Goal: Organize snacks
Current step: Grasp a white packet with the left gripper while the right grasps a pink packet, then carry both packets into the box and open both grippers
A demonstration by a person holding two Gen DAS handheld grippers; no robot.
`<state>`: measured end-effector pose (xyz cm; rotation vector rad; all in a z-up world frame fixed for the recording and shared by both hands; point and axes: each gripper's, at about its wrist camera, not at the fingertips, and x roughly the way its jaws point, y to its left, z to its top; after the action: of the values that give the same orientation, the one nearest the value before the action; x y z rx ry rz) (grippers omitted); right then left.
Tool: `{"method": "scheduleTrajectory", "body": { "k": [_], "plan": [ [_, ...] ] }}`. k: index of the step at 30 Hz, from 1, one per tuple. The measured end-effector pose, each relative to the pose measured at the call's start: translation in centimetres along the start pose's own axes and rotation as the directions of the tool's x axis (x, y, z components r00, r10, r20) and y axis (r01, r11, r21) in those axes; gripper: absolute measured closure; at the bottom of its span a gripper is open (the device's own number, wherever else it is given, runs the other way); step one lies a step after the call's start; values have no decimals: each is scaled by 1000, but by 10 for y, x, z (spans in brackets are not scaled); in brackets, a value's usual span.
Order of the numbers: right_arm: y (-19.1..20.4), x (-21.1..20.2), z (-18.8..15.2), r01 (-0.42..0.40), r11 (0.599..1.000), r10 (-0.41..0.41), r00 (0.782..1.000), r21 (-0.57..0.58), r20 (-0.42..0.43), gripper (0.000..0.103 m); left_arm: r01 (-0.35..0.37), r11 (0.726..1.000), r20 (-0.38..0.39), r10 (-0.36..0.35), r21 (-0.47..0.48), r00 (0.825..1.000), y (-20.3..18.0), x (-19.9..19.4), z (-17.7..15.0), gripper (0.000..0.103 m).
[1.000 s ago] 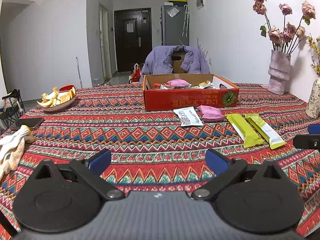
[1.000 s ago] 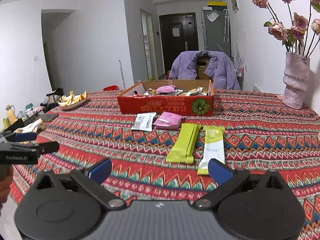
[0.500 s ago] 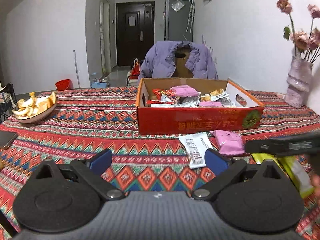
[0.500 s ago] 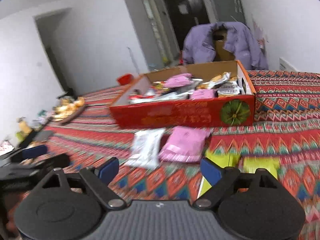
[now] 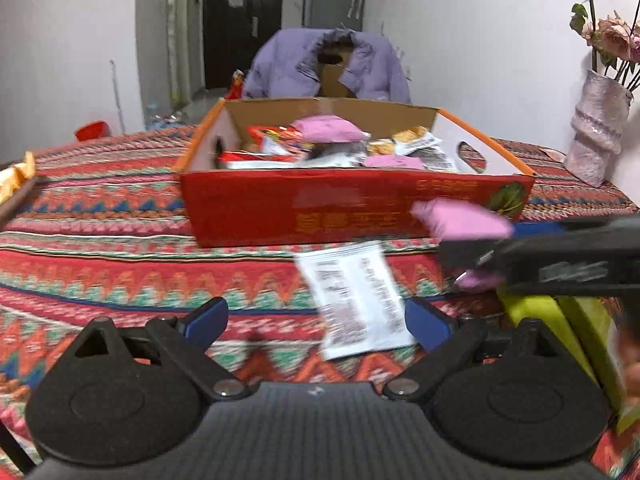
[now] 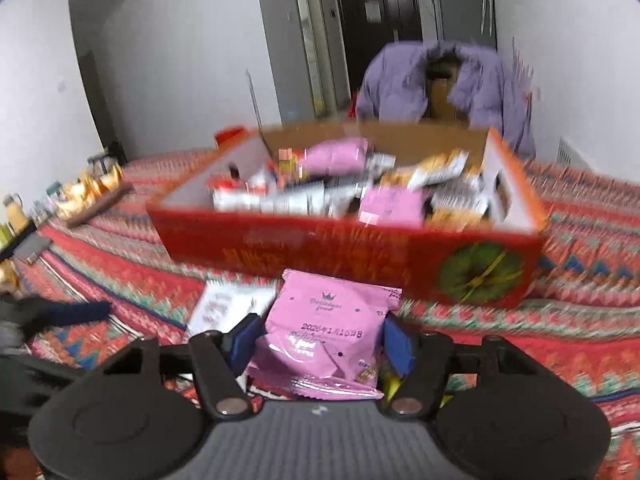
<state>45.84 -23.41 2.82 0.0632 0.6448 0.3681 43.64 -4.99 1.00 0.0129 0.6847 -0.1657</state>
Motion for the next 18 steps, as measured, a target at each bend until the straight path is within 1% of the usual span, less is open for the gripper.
{"method": "scheduleTrajectory", "body": {
  "k": [2, 3, 4, 5, 6, 8, 9, 10, 11, 13, 15, 18],
  "plan": [
    [-8, -24, 3, -8, 1000, 7, 998, 16, 58, 38, 1, 1000, -4, -1, 19, 1000, -11, 14, 3, 10],
    [-13, -34, 3, -5, 1000, 4, 997, 22, 76, 38, -13, 999, -9, 14, 40, 1000, -17, 21, 4, 16],
    [-17, -44, 2, 0, 1000, -2, 996, 29, 93, 38, -34, 997, -14, 35, 65, 999, -22, 28, 5, 25],
    [-21, -51, 1, 5, 999, -9, 995, 34, 103, 38, -53, 995, -17, 54, 85, 998, -25, 34, 5, 29],
    [-24, -58, -1, 13, 999, -17, 994, 38, 110, 38, -59, 995, -29, 61, 85, 998, -26, 39, 6, 34],
    [-27, -72, -7, 29, 999, -34, 992, 39, 120, 38, -45, 998, -38, 47, 52, 998, -24, 42, 5, 35],
    [-27, -77, -10, 38, 999, -42, 992, 36, 119, 38, -45, 998, -38, 46, 42, 998, -24, 41, 5, 37],
    [-27, -82, -14, 44, 999, -48, 992, 32, 119, 38, -46, 998, -35, 47, 36, 998, -24, 39, 3, 42],
    [-26, -86, -17, 49, 998, -52, 992, 27, 119, 38, -41, 999, -34, 42, 32, 999, -25, 37, 2, 44],
    [-21, -94, -26, 61, 998, -62, 991, 11, 117, 38, -14, 999, -32, 15, 42, 999, -27, 29, -2, 58],
    [-13, -100, -34, 68, 998, -67, 992, 1, 110, 38, 1, 999, -34, 1, 51, 999, -31, 20, -6, 62],
    [-6, -114, -46, 65, 998, -66, 993, 13, 103, 38, 15, 999, -22, -13, 52, 1000, -33, -5, -13, 62]
  ]
}}
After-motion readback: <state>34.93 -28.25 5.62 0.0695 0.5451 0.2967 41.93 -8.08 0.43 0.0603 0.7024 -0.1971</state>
